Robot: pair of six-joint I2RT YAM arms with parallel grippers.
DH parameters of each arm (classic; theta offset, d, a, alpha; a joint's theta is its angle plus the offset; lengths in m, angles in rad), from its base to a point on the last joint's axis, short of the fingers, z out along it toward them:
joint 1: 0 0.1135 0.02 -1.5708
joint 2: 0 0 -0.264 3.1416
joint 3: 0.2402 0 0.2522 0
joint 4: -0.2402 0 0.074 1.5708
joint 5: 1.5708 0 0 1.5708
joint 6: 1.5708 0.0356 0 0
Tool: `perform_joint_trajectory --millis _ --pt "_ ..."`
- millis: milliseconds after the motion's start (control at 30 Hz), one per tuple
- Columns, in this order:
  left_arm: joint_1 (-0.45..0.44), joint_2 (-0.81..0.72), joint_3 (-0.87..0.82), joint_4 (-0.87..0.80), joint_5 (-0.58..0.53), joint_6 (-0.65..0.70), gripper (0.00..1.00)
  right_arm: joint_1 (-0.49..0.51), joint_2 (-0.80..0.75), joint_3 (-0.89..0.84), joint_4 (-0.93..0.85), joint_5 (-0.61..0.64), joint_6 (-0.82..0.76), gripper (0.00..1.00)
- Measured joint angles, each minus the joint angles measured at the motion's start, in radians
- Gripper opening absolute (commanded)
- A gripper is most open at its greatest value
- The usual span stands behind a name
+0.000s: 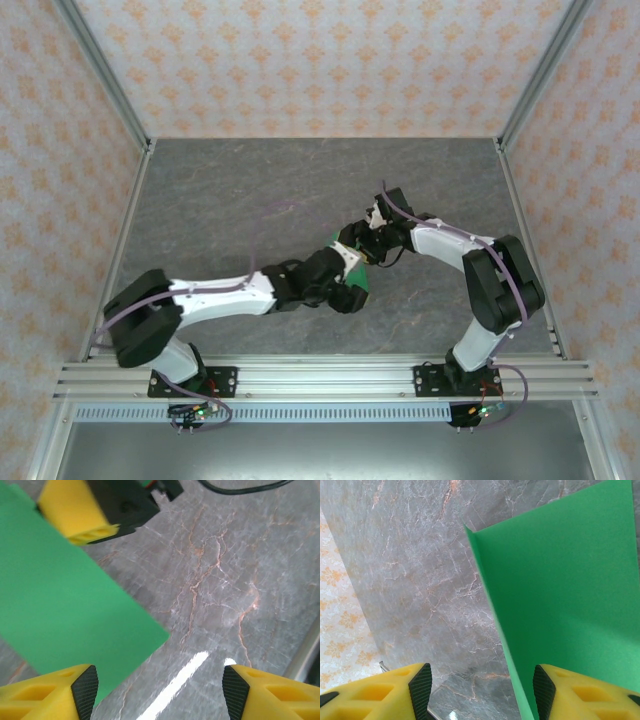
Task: Fold a paper plane with a square sheet of paper (fold left side to right side)
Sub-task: Fold the triangle a second time at the center of the table.
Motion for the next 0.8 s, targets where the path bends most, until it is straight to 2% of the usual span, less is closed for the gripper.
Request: perform_joint_trajectory --millis 267,433,533,800 --pt "-0.109 0.219 0.249 -0.207 -0.199 0.043 0.73 0.000 0.000 0.000 -0.007 0.000 0.000 0.59" --pt "-0.128 0.291 0.335 -0.324 -0.324 0.043 0.70 0.000 0.000 0.000 -0.007 0.000 0.000 0.58" --pt "-0.129 0.314 0.349 -0.366 -0.377 0.042 0.64 0.000 0.000 0.000 -0.008 0.000 0.000 0.58" --pt "-0.129 0.315 0.349 -0.390 -0.427 0.069 0.38 0.000 0.002 0.000 -0.014 0.001 0.000 0.58"
